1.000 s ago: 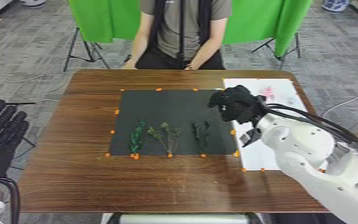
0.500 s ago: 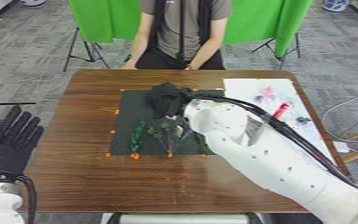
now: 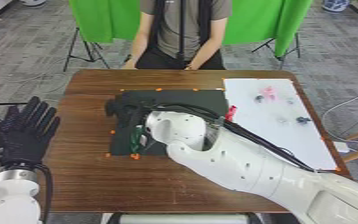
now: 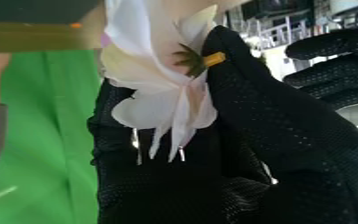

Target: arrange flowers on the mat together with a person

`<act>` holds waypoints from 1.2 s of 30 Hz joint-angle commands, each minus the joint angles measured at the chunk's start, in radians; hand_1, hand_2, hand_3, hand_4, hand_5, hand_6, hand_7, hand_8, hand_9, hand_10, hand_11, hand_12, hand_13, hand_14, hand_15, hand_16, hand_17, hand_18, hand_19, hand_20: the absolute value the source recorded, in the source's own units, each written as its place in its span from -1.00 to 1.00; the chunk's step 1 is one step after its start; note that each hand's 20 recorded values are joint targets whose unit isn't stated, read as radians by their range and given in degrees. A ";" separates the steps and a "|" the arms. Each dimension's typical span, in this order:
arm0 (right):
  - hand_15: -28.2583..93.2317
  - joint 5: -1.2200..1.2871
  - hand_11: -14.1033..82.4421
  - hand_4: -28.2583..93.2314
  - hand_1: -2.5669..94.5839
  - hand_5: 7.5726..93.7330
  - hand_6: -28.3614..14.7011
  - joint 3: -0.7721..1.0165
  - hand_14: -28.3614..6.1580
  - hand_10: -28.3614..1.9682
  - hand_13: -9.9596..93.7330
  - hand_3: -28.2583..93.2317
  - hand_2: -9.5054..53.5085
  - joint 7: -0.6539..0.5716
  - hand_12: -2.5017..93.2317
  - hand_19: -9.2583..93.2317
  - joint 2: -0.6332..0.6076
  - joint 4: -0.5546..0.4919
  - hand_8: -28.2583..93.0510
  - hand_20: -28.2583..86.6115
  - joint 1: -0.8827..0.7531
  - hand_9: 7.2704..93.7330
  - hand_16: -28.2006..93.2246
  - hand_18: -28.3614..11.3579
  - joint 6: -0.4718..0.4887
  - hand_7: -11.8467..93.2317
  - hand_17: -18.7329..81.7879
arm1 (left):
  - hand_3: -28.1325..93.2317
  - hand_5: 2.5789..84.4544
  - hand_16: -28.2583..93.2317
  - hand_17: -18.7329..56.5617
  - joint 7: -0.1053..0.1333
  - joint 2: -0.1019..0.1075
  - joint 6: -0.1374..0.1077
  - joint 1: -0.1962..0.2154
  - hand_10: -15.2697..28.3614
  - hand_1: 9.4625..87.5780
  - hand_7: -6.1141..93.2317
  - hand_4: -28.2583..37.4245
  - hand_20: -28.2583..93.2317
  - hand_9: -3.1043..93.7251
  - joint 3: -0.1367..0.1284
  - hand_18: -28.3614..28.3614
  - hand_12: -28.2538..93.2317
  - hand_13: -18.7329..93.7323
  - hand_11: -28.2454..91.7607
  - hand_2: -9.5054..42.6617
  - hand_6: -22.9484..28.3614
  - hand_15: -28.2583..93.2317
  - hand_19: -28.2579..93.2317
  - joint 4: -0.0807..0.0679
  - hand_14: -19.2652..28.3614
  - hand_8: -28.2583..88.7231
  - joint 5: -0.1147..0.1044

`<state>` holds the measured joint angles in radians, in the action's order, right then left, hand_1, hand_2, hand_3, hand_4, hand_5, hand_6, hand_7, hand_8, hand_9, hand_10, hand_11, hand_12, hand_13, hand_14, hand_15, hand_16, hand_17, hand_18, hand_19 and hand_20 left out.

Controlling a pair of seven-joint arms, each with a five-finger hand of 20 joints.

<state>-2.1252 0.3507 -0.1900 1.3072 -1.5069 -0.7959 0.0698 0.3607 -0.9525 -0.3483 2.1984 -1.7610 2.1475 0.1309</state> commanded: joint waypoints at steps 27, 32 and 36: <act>0.19 0.010 -0.34 -1.00 0.04 -0.15 0.27 -0.032 0.07 0.09 0.07 0.80 -1.00 -0.098 -0.51 0.36 0.052 0.080 -0.78 -0.06 0.046 0.00 -0.11 -0.47 0.123 -0.31 -0.24 | 0.67 -0.16 -0.63 -0.59 -0.033 0.023 0.032 -0.041 0.12 -0.61 -0.59 -1.00 -0.39 -0.36 0.066 0.31 -0.41 -0.30 -0.28 -0.20 0.08 -0.25 -0.13 -0.039 0.16 -0.66 0.001; 0.18 -0.022 -0.36 -1.00 0.00 -0.16 0.27 0.047 0.07 0.08 0.06 0.80 -1.00 -0.086 -0.51 0.35 0.054 0.050 -0.77 -0.09 -0.018 -0.02 -0.13 -0.48 0.148 -0.31 -0.25 | 0.67 -0.13 -0.62 -0.59 -0.033 0.009 0.029 -0.017 0.17 -0.60 -0.59 -1.00 -0.39 -0.33 0.054 0.31 -0.40 -0.28 -0.28 -0.20 0.10 -0.24 -0.13 -0.031 0.19 -0.66 -0.003; 0.16 -0.112 -0.36 -1.00 -0.05 -0.20 0.29 0.201 0.05 0.06 0.03 0.78 -1.00 -0.011 -0.51 0.33 0.021 -0.031 -0.77 -0.12 -0.132 -0.05 -0.15 -0.47 0.143 -0.29 -0.26 | 0.66 -0.09 -0.61 -0.60 -0.044 -0.010 0.033 -0.007 0.24 -0.58 -0.60 -1.00 -0.38 -0.30 0.040 0.33 -0.40 -0.27 -0.27 -0.19 0.15 -0.19 -0.11 -0.031 0.26 -0.67 0.006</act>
<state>-2.1290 0.3711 -0.2806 1.3587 -1.4366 -0.7928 0.2255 0.3310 -0.9286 -0.3248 2.1529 -1.7068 2.1182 0.1300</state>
